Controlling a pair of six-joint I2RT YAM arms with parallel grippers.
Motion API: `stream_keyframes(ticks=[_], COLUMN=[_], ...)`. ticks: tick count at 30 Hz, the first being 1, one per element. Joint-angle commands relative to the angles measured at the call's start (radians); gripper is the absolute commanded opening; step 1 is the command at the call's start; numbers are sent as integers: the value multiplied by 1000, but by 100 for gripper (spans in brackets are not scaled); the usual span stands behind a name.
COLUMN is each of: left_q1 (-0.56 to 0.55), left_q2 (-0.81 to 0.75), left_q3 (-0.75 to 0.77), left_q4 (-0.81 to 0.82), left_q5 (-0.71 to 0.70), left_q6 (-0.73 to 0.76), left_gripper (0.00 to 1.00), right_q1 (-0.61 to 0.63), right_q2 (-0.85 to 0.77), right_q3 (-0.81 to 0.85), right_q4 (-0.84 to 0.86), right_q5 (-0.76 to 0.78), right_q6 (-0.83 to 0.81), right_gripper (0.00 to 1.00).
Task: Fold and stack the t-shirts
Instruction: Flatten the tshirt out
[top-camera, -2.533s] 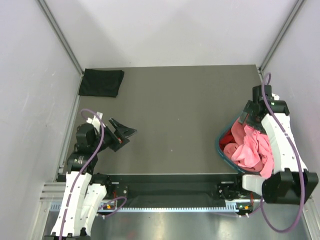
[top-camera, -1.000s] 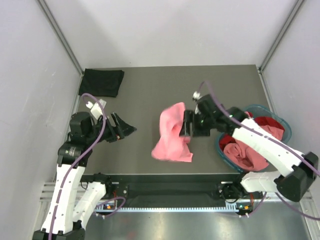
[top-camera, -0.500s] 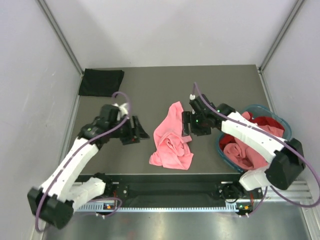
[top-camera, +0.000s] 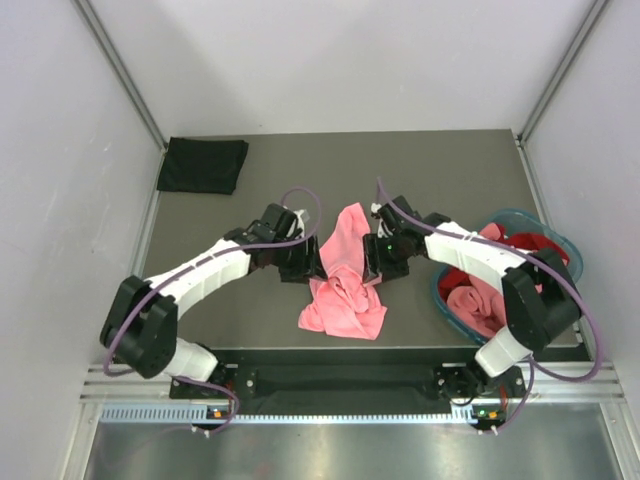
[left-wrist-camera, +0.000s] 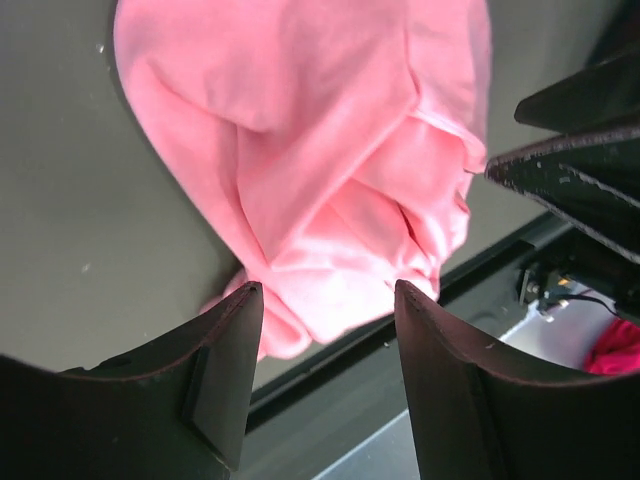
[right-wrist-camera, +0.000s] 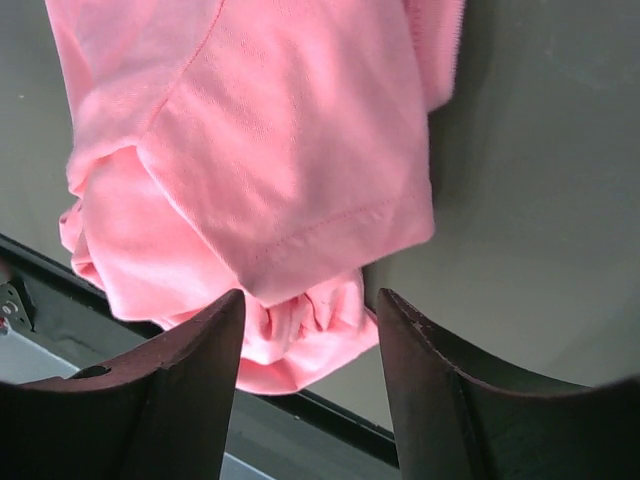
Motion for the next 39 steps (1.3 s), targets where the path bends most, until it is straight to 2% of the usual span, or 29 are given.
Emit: stream_keyframes(ticks=[1, 5, 10, 13, 15, 16, 19, 20, 21, 29, 33, 34, 35, 36, 37, 39], left_q1=[-15, -25, -28, -26, -28, -28, -28, -28, -28, -28, -28, -28, -28, -28, -26, -26], left_q2=[64, 125, 211, 237, 247, 250, 262, 260, 253, 96, -41, -101, -102, -162, -193, -294], left_q3=[-2, 4, 16, 24, 33, 38, 61, 67, 77, 179, 269, 274, 274, 259, 246, 198], left_q4=[93, 122, 136, 118, 110, 99, 79, 69, 64, -63, -154, -218, -218, -241, -287, -342], left_q5=[3, -6, -9, -32, -55, -63, -91, -97, -103, -166, -169, -216, -217, -277, -305, -421], left_q6=[42, 57, 71, 76, 93, 100, 120, 126, 130, 192, 216, 200, 200, 177, 163, 99], left_gripper=[59, 56, 43, 35, 32, 26, 12, 4, 0, 0, 0, 0, 0, 0, 0, 0], right_q1=[3, 0, 0, -1, -6, -7, -15, -15, -17, -30, -35, -35, -35, -38, -41, -47], right_q2=[26, 65, 79, 90, 96, 98, 98, 93, 87, -97, -172, -180, -178, -175, -163, -151], right_q3=[-15, -9, 9, 18, 21, 21, 29, 32, 37, 87, 159, 188, 189, 213, 224, 239], right_q4=[97, 106, 104, 98, 100, 103, 113, 113, 107, 55, 38, 16, -1, -18, -32, -61], right_q5=[-75, -88, -85, -81, -81, -79, -73, -59, -52, 85, 31, 1, -6, -9, -7, -9], right_q6=[-24, -28, -36, -41, -44, -42, -44, -42, -42, -53, -76, -87, -87, -90, -88, -82], right_gripper=[56, 52, 41, 24, 17, 11, 0, 0, 0, 0, 0, 0, 0, 1, 13, 21])
